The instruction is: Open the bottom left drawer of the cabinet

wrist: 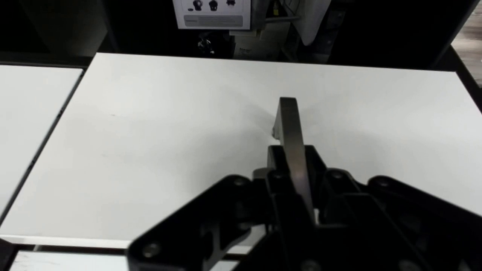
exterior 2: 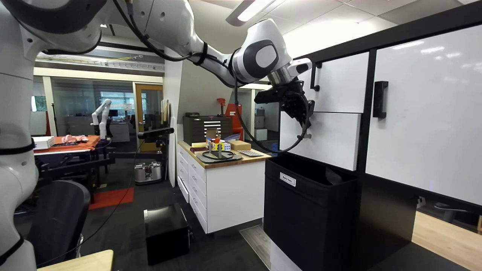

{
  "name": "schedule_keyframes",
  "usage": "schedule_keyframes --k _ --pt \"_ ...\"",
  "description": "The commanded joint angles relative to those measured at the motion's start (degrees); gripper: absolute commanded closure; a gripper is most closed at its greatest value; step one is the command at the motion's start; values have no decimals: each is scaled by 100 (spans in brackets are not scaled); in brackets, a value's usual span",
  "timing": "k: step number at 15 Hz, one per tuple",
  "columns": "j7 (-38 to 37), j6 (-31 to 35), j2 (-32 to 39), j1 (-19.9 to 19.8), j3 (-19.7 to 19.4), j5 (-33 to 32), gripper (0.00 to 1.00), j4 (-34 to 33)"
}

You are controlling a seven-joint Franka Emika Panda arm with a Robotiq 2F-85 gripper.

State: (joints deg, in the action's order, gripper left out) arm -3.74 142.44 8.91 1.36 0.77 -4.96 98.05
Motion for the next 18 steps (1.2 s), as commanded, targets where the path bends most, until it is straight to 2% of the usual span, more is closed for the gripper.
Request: schedule_keyframes --k 1,18 --pt "-3 175 -437 -51 -66 35 96 717" --pt "-27 90 -1823 -147 -119 310 96 2358"
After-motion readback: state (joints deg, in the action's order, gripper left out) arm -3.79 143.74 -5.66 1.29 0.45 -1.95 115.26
